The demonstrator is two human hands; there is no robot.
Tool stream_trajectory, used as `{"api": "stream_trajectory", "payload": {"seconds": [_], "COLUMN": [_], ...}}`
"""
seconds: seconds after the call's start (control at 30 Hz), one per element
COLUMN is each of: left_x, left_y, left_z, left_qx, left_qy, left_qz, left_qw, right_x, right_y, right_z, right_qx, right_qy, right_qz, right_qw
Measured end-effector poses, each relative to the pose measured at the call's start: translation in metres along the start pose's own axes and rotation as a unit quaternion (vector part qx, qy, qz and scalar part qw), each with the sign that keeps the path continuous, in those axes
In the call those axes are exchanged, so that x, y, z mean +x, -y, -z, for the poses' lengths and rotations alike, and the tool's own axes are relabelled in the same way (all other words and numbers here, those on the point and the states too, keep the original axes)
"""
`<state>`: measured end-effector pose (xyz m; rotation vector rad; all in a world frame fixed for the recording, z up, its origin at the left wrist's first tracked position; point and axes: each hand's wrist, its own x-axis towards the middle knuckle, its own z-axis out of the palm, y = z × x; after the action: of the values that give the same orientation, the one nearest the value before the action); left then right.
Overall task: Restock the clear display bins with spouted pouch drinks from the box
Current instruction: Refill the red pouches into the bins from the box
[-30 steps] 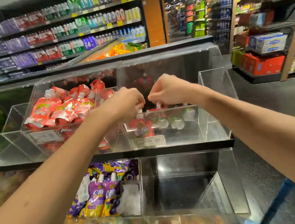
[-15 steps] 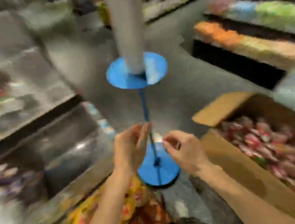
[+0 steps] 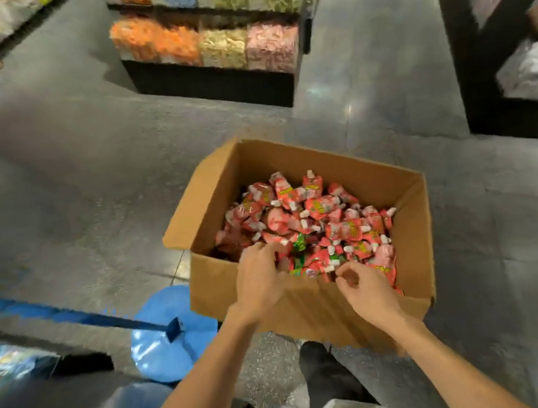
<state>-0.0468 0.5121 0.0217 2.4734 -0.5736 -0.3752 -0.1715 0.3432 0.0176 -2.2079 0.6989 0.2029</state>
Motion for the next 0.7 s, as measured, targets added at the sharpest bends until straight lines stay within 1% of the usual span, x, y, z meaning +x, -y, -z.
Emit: {"api": "stream_trajectory", "payload": {"seconds": [0.07, 0.17, 0.23, 0.3, 0.33, 0.4, 0.47, 0.57, 0.6, 0.63, 0.67, 0.7], "left_x": [0.038, 0.086, 0.113, 0.137, 0.15, 0.175, 0.198, 0.23, 0.24, 0.247, 0.253, 0.257], "left_y": [0.008, 0.018, 0.02, 0.019, 0.017, 0.012, 0.004, 0.0, 0.004, 0.01, 0.019, 0.028], "left_z": [-0.017, -0.048, -0.07, -0.092, -0.103, -0.124, -0.142, -0.164, -0.168, -0.17, -0.17, -0.169], "left_qx": [0.013, 0.016, 0.031, 0.04, 0.042, 0.062, 0.109, 0.191, 0.231, 0.269, 0.295, 0.303], "left_qy": [0.034, 0.099, 0.14, 0.161, 0.167, 0.156, 0.141, 0.173, 0.179, 0.178, 0.179, 0.184], "left_qz": [0.027, 0.074, 0.08, 0.081, 0.084, 0.074, 0.034, -0.018, -0.024, -0.021, -0.003, 0.028], "left_qw": [0.999, 0.992, 0.986, 0.983, 0.981, 0.983, 0.983, 0.966, 0.956, 0.946, 0.939, 0.935], "right_x": [0.037, 0.093, 0.127, 0.157, 0.171, 0.198, 0.222, 0.251, 0.258, 0.264, 0.268, 0.272], "right_y": [-0.018, -0.048, -0.066, -0.084, -0.093, -0.106, -0.119, -0.127, -0.125, -0.122, -0.121, -0.115], "right_z": [0.001, -0.007, -0.011, -0.016, -0.017, -0.02, -0.024, -0.031, -0.033, -0.034, -0.036, -0.037], "right_qx": [0.006, -0.024, -0.044, -0.027, 0.009, 0.105, 0.184, 0.296, 0.296, 0.242, 0.129, 0.001], "right_qy": [0.024, 0.086, 0.115, 0.125, 0.114, 0.078, 0.051, 0.048, 0.043, 0.031, 0.014, -0.015], "right_qz": [-0.027, -0.084, -0.126, -0.174, -0.215, -0.314, -0.395, -0.465, -0.477, -0.469, -0.431, -0.361], "right_qw": [0.999, 0.992, 0.984, 0.976, 0.97, 0.94, 0.899, 0.833, 0.827, 0.849, 0.893, 0.933]}}
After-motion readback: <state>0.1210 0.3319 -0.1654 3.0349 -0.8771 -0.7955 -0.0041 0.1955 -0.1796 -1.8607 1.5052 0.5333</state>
